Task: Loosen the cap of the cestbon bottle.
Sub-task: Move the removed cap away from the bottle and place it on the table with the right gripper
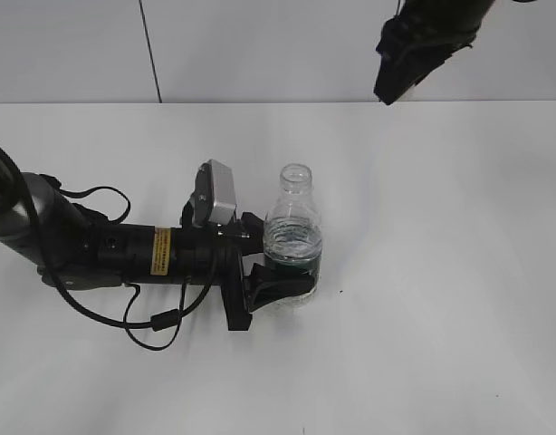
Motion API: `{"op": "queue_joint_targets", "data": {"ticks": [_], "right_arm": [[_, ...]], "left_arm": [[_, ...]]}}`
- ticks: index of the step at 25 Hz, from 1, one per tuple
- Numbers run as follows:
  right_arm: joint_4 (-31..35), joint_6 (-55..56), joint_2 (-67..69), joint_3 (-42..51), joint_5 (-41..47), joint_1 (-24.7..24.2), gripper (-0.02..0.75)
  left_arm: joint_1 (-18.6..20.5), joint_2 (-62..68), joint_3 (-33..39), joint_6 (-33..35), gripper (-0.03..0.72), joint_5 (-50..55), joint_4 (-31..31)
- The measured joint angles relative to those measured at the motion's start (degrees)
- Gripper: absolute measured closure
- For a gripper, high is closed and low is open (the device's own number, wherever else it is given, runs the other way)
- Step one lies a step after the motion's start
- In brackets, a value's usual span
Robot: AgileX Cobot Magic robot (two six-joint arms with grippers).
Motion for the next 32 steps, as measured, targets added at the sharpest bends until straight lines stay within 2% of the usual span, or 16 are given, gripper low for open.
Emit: {"op": "queue_joint_targets", "data": {"ticks": [6,12,18,23,32], "right_arm": [[2.6,10.3,0.0,8.5,-7.0,-9.9,0.444],[2.4,17.1,0.1,21.3,-16.9,-14.8,0.444],[-1.5,24.6,1.1,29.7,-25.0,-17.8,0.444],[-4.5,26.9,2.9,30.3,-27.4,-18.2,0.444],[-5.5,27.1,8.3,30.3,-29.3,-18.2,0.444]], "left_arm": [[0.0,0.0,0.0,0.0,0.276,0.0,-0.1],[0.0,0.0,0.0,0.0,0.276,0.0,-0.1],[0.0,0.0,0.0,0.0,0.276,-0.1,-0.1],[0.0,0.0,0.0,0.0,0.276,-0.1,-0.1],[0.0,0.0,0.0,0.0,0.276,-0.1,-0.1]]}}
